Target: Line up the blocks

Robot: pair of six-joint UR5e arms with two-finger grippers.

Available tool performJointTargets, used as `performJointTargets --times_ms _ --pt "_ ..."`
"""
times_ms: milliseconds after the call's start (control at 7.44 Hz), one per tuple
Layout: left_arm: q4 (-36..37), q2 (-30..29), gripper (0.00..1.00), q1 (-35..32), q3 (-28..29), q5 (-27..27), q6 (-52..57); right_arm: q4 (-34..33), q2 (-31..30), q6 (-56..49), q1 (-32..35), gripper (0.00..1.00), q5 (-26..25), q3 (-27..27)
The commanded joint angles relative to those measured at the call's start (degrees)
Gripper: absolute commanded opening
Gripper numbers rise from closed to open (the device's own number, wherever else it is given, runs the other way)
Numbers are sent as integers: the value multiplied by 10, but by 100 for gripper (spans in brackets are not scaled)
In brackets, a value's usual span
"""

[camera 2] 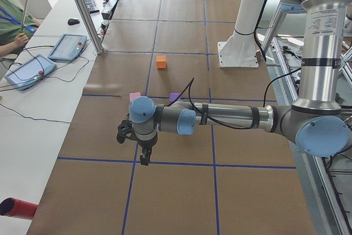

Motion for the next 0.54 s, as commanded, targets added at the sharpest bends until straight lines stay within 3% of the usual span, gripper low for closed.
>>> performJointTargets --times_ms 0,403 --pt "5 -23 100 5 -42 0 -32 0 0 0 0 100 0 0" --pt "8 -101 100 108 -87 2 -137 0 0 0 -1 100 0 0"
